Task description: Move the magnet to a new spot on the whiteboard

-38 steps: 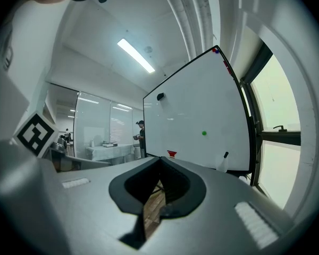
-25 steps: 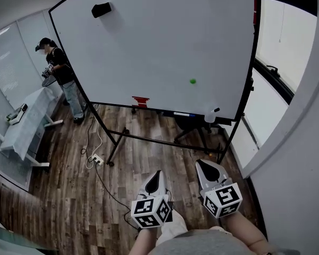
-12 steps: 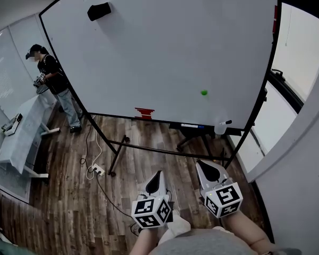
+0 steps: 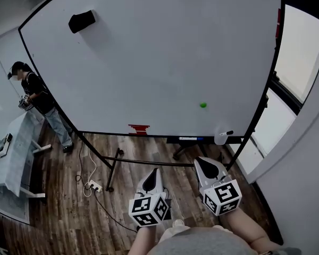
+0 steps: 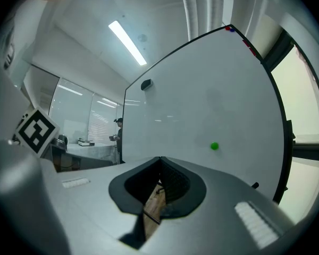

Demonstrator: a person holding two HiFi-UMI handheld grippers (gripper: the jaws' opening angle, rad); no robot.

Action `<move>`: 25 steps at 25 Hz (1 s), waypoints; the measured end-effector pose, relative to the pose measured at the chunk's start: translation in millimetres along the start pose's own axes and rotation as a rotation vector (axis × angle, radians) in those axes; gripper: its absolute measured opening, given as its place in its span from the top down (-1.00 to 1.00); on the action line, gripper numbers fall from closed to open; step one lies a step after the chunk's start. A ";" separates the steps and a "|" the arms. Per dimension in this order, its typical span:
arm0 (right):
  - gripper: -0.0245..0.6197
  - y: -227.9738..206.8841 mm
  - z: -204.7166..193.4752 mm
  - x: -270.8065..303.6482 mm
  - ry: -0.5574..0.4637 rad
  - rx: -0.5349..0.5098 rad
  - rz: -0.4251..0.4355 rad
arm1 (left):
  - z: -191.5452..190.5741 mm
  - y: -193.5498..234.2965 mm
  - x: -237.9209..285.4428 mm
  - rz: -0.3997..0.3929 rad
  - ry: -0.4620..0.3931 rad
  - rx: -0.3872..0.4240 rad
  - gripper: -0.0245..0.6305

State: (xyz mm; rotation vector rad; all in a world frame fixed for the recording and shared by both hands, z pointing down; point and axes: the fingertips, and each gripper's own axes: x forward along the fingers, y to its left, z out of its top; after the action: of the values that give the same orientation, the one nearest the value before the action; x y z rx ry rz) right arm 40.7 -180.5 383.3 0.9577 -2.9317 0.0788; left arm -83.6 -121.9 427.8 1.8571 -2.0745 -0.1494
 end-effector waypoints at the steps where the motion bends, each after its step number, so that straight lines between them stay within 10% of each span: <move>1: 0.91 -2.4 0.9 5.9 -0.002 -0.003 -0.010 | 2.7 3.1 6.2 -0.007 0.000 0.004 0.91; 25: 0.91 -86.3 9.6 118.3 -0.010 -0.095 -0.289 | 8.3 66.6 82.1 -0.119 0.073 0.008 0.91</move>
State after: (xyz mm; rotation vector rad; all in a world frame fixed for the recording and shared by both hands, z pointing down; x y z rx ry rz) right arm -3.9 -320.3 384.6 1.3537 -2.7420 -0.0770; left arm -155.5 -194.6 456.0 1.9608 -1.9198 -0.1012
